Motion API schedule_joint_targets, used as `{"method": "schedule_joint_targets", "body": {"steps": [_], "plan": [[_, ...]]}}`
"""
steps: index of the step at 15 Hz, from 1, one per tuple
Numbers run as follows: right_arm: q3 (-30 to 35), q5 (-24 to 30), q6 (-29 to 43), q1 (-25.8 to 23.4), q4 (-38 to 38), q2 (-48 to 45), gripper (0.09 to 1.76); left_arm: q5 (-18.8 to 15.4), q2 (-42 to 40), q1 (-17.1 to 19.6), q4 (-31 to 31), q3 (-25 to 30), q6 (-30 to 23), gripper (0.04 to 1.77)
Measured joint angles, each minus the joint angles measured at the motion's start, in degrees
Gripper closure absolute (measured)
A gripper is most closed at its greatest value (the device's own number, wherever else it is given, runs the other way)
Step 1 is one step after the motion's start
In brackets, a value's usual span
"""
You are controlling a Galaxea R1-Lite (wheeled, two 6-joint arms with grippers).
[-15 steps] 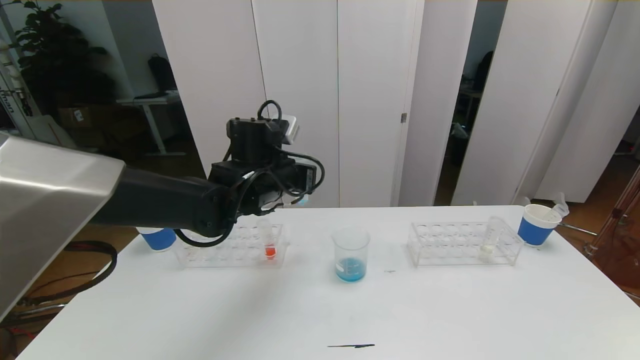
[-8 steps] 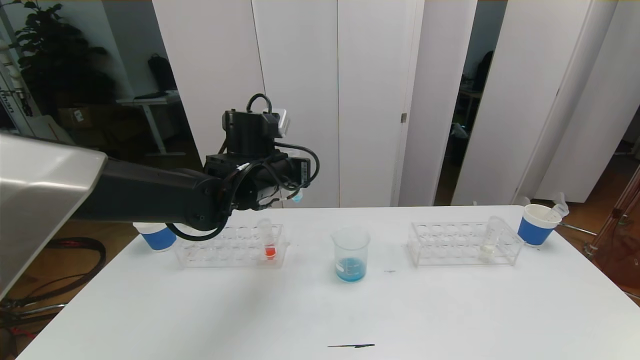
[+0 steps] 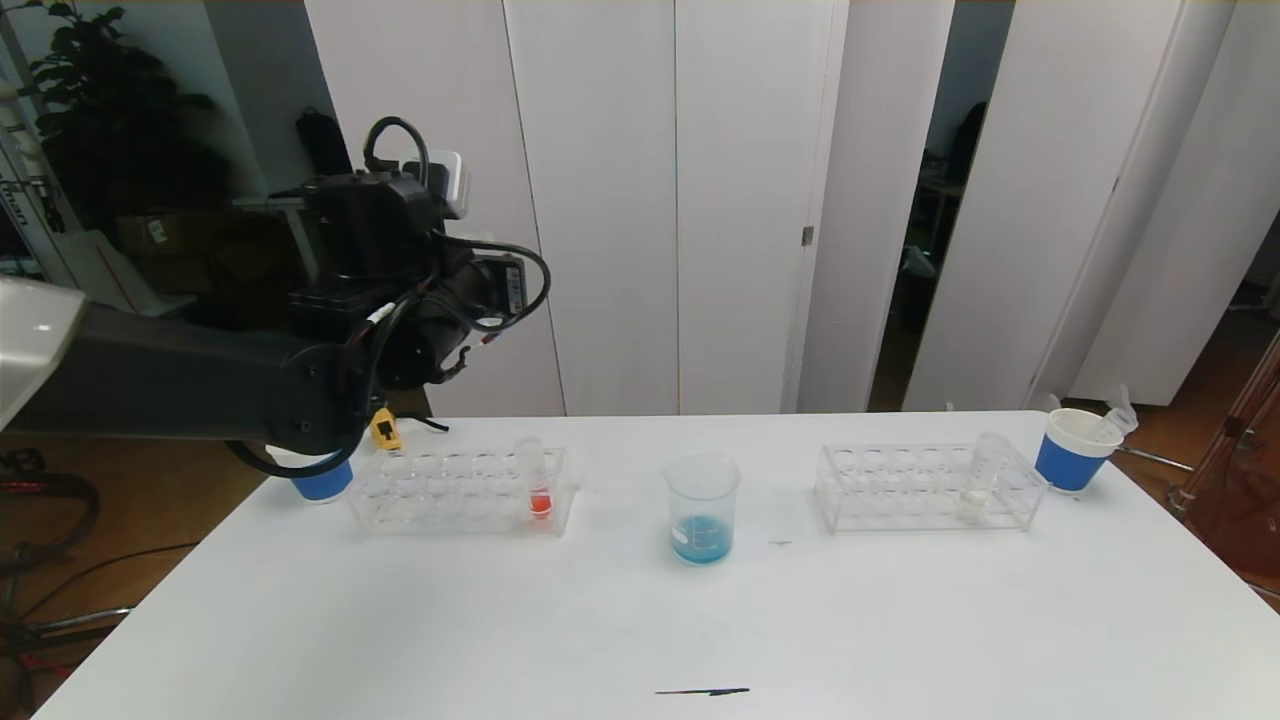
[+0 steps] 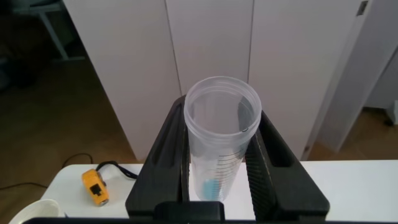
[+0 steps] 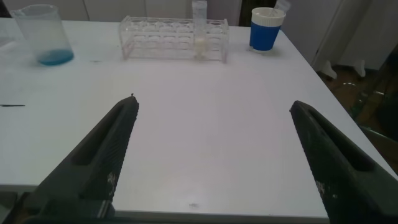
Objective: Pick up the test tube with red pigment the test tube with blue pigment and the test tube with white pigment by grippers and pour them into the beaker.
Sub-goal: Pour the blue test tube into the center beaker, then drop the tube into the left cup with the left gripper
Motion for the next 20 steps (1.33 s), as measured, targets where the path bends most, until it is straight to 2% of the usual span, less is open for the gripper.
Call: {"method": "schedule_joint_targets", "body": {"steps": [1,3,7,11,15,20], "plan": [[0.0,0.0,0.0,0.0,0.0,0.0,0.1,1.7,-0.6,2.6,-1.8,1.2,2.3,1.21],[0.0,0.0,0.0,0.0,0.0,0.0,0.1,2.9,-1.3,7.7,-5.2,2.7,3.7,1.21],[0.0,0.0,0.0,0.0,0.0,0.0,0.1,3.0,0.7,17.3,-15.1,3.3,6.2,1.21],[0.0,0.0,0.0,0.0,0.0,0.0,0.1,2.9,6.6,24.5,-20.6,2.8,7.0,1.21],[0.0,0.0,0.0,0.0,0.0,0.0,0.1,2.4,12.3,28.2,-21.7,3.2,4.8,1.21],[0.0,0.0,0.0,0.0,0.0,0.0,0.1,0.0,16.7,28.8,-16.6,3.4,-1.5,1.21]]}}
